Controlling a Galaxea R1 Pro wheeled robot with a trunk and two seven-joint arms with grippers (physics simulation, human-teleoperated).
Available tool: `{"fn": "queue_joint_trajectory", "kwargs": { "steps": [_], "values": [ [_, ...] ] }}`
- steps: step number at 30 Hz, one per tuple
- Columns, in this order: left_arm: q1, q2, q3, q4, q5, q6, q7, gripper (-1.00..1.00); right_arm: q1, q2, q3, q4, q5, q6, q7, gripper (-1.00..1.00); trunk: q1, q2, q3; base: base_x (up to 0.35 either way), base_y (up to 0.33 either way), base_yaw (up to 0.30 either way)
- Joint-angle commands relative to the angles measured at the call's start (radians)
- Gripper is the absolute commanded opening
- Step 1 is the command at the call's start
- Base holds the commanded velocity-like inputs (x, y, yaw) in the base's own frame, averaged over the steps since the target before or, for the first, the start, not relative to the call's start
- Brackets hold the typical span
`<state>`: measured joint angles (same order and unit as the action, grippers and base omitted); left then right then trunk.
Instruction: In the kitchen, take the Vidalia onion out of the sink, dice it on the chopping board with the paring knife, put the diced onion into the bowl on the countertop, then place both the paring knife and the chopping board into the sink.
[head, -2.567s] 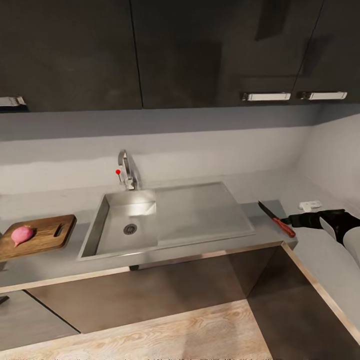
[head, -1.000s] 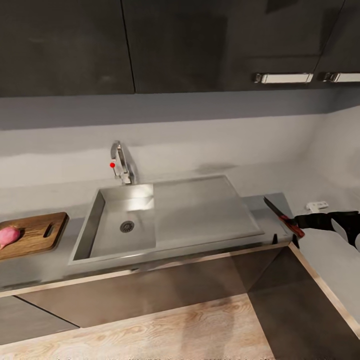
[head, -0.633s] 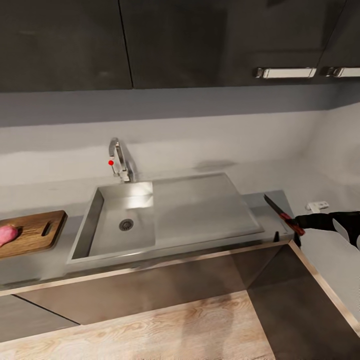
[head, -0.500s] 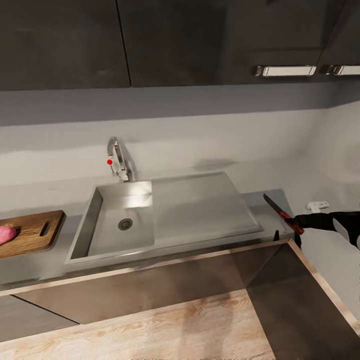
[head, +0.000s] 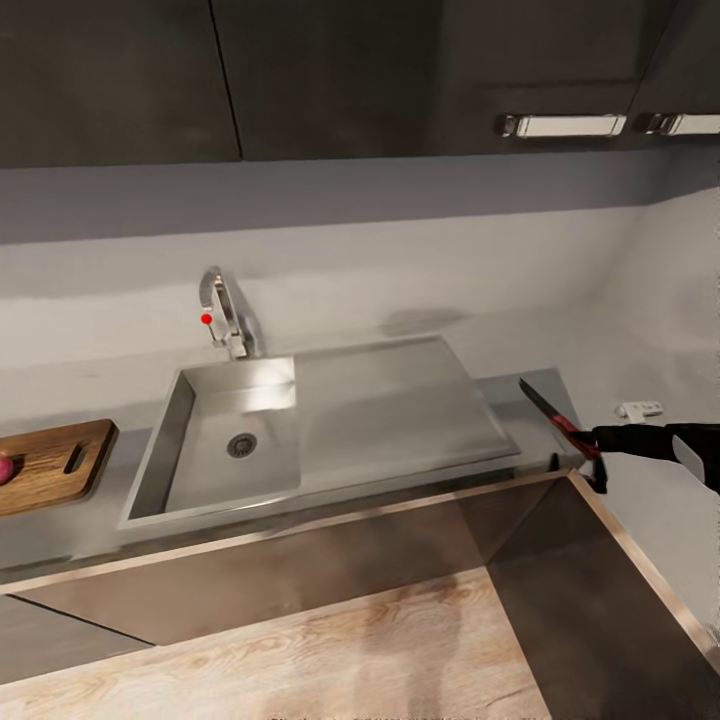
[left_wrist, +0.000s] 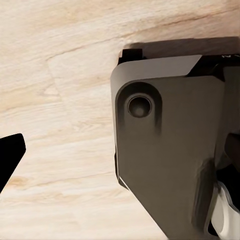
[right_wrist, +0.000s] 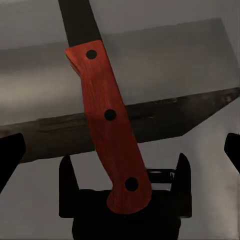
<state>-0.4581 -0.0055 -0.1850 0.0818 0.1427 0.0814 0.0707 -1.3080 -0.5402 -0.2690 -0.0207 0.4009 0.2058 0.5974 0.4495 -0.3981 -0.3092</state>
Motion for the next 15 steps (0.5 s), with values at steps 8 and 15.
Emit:
{"fn": "queue_joint_trajectory", "kwargs": {
  "steps": [8,15],
  "values": [
    [-0.001,-0.001,-0.008,0.002,0.01,0.001,0.001,1.0,0.0,-0.001,-0.009,-0.001,0.006,0.008,0.009,1.0,0.0,-0.002,-0.014,0.0,0.0,-0.079],
    [-0.001,-0.001,-0.008,0.002,0.01,0.001,0.001,1.0,0.0,-0.001,-0.007,-0.001,0.006,0.008,0.01,1.0,0.0,-0.002,-0.025,0.0,0.0,-0.079]
  ]
}}
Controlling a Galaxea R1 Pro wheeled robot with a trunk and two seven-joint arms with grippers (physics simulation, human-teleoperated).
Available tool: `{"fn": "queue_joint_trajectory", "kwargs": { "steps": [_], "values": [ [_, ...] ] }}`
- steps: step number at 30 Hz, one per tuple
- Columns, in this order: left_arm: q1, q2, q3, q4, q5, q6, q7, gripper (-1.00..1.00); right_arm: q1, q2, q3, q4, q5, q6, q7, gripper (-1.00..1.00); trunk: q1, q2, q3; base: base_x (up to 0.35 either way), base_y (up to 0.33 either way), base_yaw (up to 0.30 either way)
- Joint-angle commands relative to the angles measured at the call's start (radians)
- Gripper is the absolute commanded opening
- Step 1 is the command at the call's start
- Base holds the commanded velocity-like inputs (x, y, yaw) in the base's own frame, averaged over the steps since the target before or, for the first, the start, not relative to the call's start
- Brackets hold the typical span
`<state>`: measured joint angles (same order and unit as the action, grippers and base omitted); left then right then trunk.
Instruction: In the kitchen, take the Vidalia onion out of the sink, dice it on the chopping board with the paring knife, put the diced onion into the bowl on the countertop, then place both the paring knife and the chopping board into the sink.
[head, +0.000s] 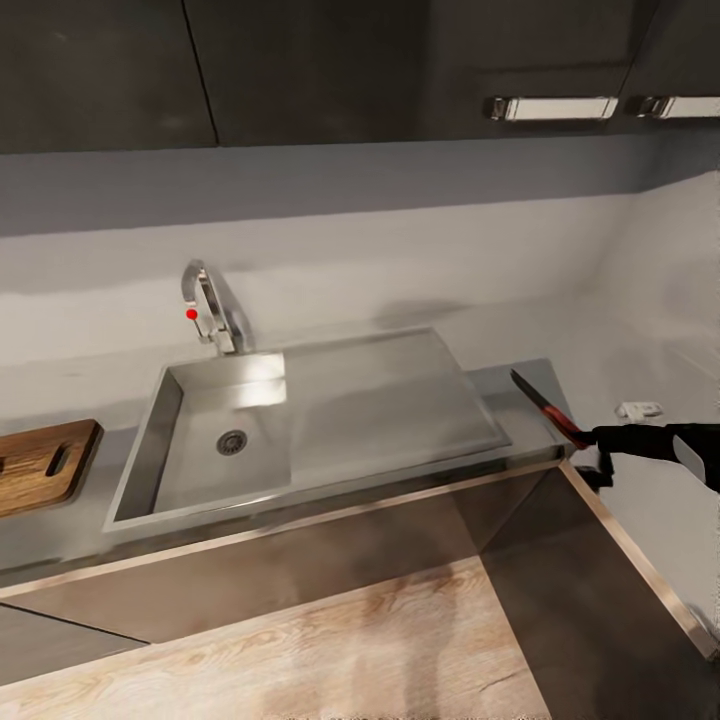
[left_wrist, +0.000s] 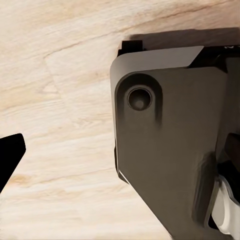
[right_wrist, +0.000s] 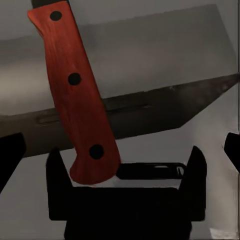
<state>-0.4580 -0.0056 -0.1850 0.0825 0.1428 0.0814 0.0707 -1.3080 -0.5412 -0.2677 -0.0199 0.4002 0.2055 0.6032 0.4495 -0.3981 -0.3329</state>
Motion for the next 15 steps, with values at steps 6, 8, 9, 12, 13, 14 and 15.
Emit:
{"fn": "queue_joint_trajectory", "kwargs": {
  "steps": [6,8,9,12,13,14,15],
  "values": [
    [-0.001,-0.001,-0.008,0.001,0.01,0.001,0.001,1.0,0.0,0.001,-0.008,-0.002,0.006,0.008,0.003,1.0,0.0,-0.002,-0.01,0.0,0.0,-0.064],
    [-0.001,-0.001,-0.008,0.001,0.01,0.001,0.001,1.0,0.0,0.003,-0.008,-0.002,0.006,0.008,0.002,1.0,0.0,-0.002,-0.011,0.0,0.0,-0.019],
    [-0.001,-0.001,-0.008,0.001,0.01,0.001,0.001,1.0,0.0,0.003,-0.007,-0.002,0.006,0.008,0.002,1.0,0.0,-0.002,-0.011,0.0,0.0,-0.011],
    [-0.002,-0.001,-0.008,0.0,0.009,0.001,0.001,1.0,0.0,0.004,-0.007,-0.002,0.006,0.007,0.001,1.0,0.0,-0.002,-0.012,0.0,0.0,-0.005],
    [-0.001,-0.001,-0.008,0.0,0.009,0.001,0.001,1.0,0.0,0.005,-0.007,-0.002,0.006,0.007,0.001,1.0,0.0,-0.002,-0.012,0.0,0.0,-0.002],
    [-0.002,-0.001,-0.008,0.0,0.01,0.001,0.001,1.0,0.0,0.005,-0.007,-0.002,0.006,0.007,0.001,1.0,0.0,-0.002,-0.012,0.052,0.043,-0.001],
    [-0.001,-0.001,-0.008,0.0,0.01,0.001,0.001,1.0,0.0,0.006,-0.007,-0.002,0.006,0.006,0.001,1.0,0.0,-0.002,-0.012,0.073,0.061,-0.001]
  ]
}}
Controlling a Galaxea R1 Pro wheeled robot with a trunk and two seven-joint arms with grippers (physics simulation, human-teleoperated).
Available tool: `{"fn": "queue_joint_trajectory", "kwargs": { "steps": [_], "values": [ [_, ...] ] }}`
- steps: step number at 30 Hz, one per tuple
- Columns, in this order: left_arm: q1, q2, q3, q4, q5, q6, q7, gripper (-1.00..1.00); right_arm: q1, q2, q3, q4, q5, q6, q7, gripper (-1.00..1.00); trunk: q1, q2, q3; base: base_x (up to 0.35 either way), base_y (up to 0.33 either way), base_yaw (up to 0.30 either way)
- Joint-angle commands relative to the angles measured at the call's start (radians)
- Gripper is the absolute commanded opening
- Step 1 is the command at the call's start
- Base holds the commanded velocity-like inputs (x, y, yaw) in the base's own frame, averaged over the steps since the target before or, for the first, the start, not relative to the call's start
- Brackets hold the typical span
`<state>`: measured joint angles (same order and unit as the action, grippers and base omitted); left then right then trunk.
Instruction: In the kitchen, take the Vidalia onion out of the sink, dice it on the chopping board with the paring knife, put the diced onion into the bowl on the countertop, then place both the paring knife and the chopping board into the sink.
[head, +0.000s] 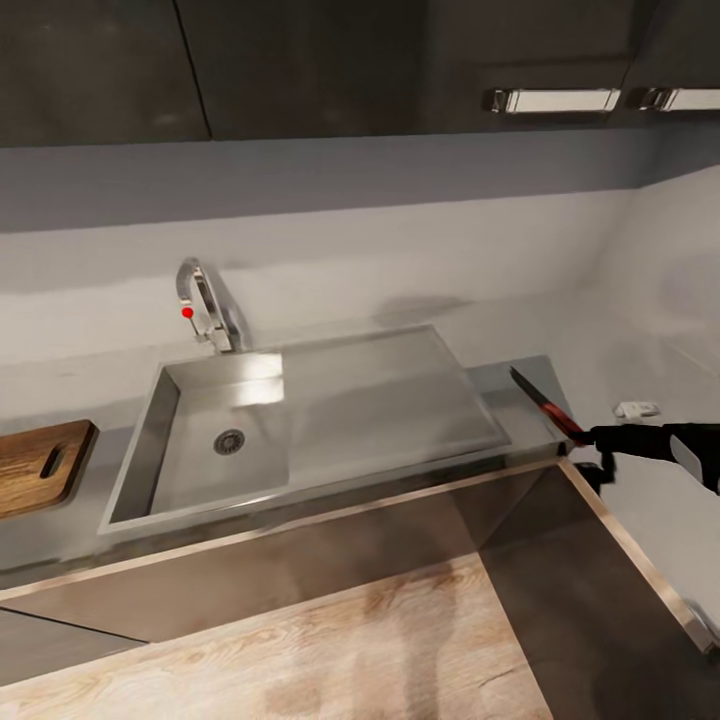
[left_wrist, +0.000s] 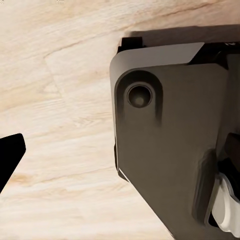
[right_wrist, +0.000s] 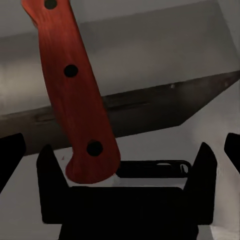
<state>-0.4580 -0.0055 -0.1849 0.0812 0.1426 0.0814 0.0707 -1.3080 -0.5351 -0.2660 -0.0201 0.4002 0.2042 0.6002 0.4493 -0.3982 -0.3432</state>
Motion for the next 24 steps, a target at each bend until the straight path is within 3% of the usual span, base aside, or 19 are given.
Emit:
{"fn": "queue_joint_trajectory", "kwargs": {
  "steps": [1,9,24],
  "values": [
    [-0.001,-0.001,-0.008,0.002,0.01,0.001,0.001,1.0,0.0,0.0,-0.009,-0.002,0.006,0.008,0.004,1.0,0.001,-0.002,-0.002,0.102,0.086,0.0],
    [-0.002,-0.002,-0.008,0.002,0.009,0.001,0.001,1.0,0.0,0.002,-0.009,-0.001,0.006,0.007,0.004,1.0,0.001,-0.002,-0.002,0.13,0.065,0.0],
    [-0.001,-0.003,-0.008,0.002,0.01,0.001,0.001,1.0,0.0,0.002,-0.008,-0.001,0.006,0.007,0.003,1.0,0.001,-0.002,-0.004,0.007,0.001,0.0]
  ]
}}
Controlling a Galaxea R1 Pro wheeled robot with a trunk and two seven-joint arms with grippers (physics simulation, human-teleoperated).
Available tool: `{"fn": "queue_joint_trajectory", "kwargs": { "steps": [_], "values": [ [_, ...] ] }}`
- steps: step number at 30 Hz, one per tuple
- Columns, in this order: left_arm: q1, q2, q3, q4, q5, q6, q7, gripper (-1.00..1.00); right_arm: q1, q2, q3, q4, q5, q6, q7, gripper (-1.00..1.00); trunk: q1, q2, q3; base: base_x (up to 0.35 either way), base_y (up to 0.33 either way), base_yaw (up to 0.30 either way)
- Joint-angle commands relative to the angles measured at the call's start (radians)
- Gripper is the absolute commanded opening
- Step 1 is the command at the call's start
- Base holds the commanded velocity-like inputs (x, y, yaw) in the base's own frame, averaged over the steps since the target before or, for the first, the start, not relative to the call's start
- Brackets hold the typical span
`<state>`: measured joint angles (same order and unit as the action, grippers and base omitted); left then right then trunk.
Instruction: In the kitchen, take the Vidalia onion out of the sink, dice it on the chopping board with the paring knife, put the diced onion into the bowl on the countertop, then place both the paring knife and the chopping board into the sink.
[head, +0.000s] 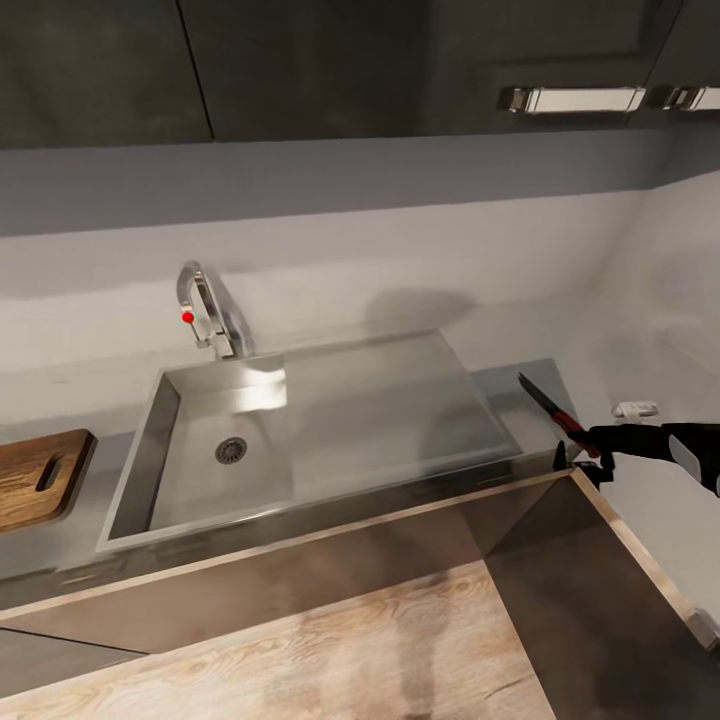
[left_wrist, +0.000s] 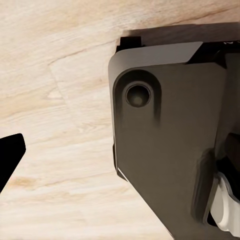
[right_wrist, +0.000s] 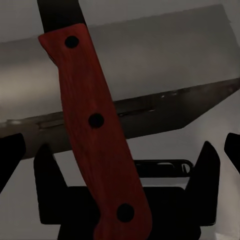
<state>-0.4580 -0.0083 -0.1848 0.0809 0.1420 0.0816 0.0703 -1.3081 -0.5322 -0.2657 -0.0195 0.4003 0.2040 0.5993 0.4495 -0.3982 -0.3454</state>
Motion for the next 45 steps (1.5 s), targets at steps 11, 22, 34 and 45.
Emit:
{"fn": "queue_joint_trajectory", "kwargs": {
  "steps": [11,22,34,45],
  "values": [
    [-0.001,-0.001,-0.008,0.002,0.01,0.001,0.002,1.0,0.0,0.004,-0.007,-0.001,0.006,0.008,0.001,1.0,0.0,-0.002,-0.015,0.0,0.0,0.0],
    [-0.001,-0.001,-0.008,0.002,0.01,0.001,0.002,1.0,0.0,0.005,-0.007,0.0,0.006,0.008,-0.001,1.0,0.0,-0.002,-0.028,0.0,0.0,0.0],
    [-0.001,-0.001,-0.008,0.002,0.01,0.001,0.002,1.0,0.0,0.005,-0.007,0.0,0.006,0.008,-0.001,-1.0,0.0,-0.002,-0.03,0.0,0.0,0.0],
    [-0.001,-0.001,-0.008,0.002,0.01,0.001,0.002,1.0,0.0,0.006,-0.006,0.0,0.006,0.008,-0.001,-1.0,0.0,-0.002,-0.03,0.0,0.0,0.0]
  ]
}}
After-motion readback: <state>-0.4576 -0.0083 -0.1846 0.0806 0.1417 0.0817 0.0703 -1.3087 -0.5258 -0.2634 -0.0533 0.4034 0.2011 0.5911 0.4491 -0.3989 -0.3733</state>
